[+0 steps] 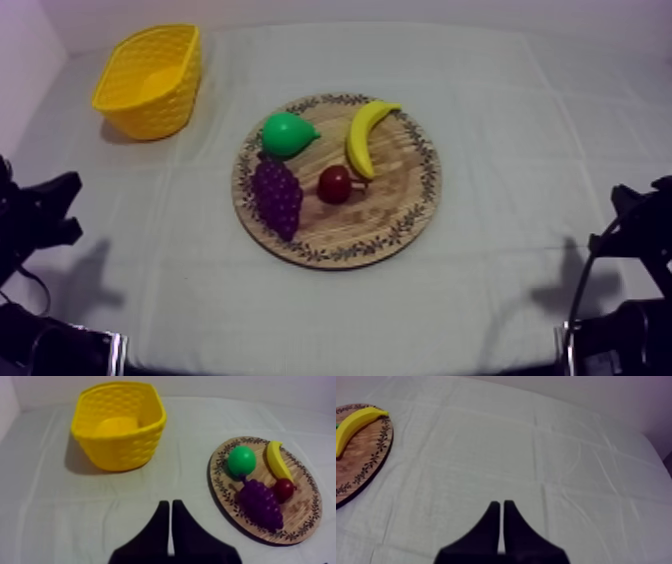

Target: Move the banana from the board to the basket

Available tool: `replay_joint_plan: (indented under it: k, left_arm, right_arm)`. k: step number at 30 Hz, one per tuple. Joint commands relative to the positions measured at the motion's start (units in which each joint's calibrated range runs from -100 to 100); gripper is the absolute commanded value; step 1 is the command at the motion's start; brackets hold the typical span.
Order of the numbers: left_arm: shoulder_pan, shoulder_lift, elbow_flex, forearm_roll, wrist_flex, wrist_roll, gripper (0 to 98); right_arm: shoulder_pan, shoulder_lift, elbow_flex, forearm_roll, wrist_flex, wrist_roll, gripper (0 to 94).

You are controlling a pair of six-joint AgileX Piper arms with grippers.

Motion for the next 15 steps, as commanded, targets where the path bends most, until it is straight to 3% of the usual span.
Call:
replay_joint_plan:
  k: [1,15]
  left_arm:
    - [0.8,8.6,-6.5,-0.09,0.1,0.0,0.1]
    - [9.7,48.8,-40.2,-1.55,-0.2,1.8,0.1]
  right_arm:
    - [0.0,0.0,0.0,0.0,0.0,0.0,0.4]
    - [0.0,0.0,0.0,0.0,0.0,0.0,0.4]
